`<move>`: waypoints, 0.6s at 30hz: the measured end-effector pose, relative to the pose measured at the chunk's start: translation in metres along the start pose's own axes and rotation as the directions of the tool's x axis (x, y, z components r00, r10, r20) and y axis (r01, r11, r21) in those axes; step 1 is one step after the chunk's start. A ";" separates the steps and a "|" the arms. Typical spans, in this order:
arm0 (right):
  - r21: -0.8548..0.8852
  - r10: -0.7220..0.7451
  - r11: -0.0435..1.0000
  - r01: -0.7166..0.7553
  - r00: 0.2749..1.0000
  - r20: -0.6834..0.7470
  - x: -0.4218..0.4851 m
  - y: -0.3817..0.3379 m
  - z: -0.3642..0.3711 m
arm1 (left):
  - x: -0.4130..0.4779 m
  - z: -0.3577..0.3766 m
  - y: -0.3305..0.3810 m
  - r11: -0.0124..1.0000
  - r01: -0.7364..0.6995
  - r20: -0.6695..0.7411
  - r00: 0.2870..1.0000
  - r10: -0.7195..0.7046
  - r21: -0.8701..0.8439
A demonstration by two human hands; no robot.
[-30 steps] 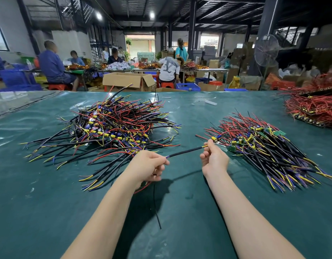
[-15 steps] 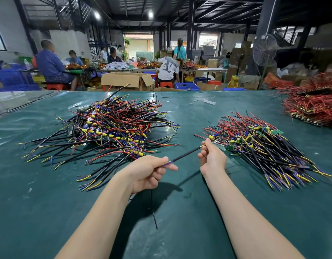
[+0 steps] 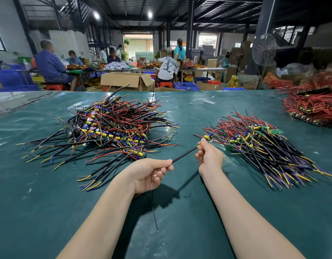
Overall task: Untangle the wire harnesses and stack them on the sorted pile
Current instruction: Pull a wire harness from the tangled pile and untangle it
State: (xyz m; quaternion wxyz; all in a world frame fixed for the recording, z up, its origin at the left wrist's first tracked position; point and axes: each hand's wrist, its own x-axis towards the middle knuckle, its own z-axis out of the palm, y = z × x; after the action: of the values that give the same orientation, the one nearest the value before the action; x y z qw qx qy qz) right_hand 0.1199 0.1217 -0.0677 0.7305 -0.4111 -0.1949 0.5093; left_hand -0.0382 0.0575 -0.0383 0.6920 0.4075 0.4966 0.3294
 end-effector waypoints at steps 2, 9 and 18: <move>0.008 0.023 1.000 -0.023 1.000 -0.014 0.000 -0.001 0.000 | -0.001 0.003 -0.001 0.989 -0.116 0.035 0.993 0.113 0.092; 0.191 0.225 0.953 -0.236 0.971 0.080 -0.008 -0.003 0.008 | -0.007 0.010 -0.006 0.906 -0.374 0.319 0.899 0.300 0.199; 0.040 0.358 0.905 -0.423 0.809 0.466 -0.014 -0.016 0.004 | -0.012 -0.017 -0.003 0.954 -0.145 0.411 0.911 0.025 0.263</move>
State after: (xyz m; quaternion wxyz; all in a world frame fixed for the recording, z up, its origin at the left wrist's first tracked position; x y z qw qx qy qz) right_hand 0.1210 0.1087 -0.0508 0.5722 -0.2610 -0.2321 0.7420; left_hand -0.0580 0.0500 -0.0385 0.6973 0.5843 0.3677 0.1928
